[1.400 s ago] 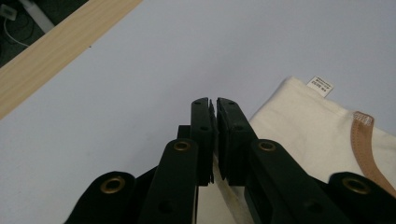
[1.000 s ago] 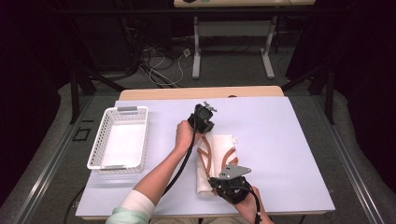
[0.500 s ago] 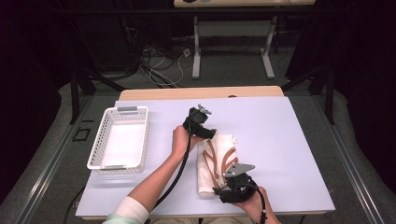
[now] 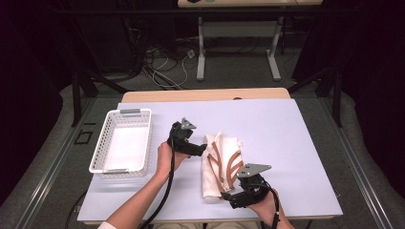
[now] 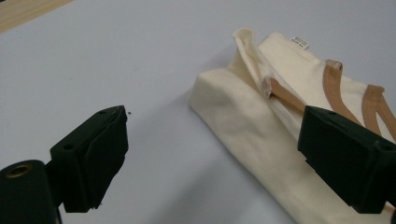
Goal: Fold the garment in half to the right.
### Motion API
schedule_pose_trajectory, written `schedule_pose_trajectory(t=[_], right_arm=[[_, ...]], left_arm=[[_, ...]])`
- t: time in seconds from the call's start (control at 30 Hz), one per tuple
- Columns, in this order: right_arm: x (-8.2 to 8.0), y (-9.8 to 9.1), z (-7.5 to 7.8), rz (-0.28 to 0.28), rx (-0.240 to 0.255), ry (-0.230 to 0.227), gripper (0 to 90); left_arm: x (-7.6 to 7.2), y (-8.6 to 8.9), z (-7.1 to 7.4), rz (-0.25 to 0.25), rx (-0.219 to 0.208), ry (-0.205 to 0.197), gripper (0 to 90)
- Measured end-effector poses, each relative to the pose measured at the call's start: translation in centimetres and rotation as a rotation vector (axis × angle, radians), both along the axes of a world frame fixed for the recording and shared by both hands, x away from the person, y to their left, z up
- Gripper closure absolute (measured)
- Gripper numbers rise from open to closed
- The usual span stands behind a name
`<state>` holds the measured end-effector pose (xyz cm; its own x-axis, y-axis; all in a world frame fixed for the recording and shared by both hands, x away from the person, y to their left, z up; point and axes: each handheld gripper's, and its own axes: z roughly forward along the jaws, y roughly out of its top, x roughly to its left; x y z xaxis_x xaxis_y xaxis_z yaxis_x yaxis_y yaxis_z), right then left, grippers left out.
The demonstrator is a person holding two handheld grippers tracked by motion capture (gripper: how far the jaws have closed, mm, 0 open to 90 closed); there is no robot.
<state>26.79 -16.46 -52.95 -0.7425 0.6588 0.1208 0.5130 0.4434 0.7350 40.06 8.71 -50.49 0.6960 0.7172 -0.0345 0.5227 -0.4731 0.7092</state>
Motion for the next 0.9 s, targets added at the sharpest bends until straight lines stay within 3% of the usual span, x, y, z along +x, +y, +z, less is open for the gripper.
schedule_pose_trajectory(t=[0.03,0.23,0.63,0.77,0.9], right_arm=[[0.0,0.0,-0.1,-0.009,0.015,0.003,12.6],[0.4,-0.2,-0.2,-0.012,-0.002,0.008,12.8],[0.8,-0.6,0.0,-0.032,0.006,-0.010,13.1],[1.1,-0.6,0.0,-0.039,0.006,-0.012,13.1],[1.3,-0.9,0.0,-0.054,0.006,-0.015,13.2]], left_arm=[[-0.3,0.3,-0.3,-0.002,-0.001,-0.002,6.4],[-1.8,1.3,-1.5,-0.018,0.006,0.018,1.2],[-4.2,3.2,-2.3,-0.037,-0.020,0.021,0.1],[-5.1,3.3,-2.5,-0.058,-0.007,0.010,0.1],[-5.8,3.6,-2.3,-0.067,-0.027,-0.010,0.1]])
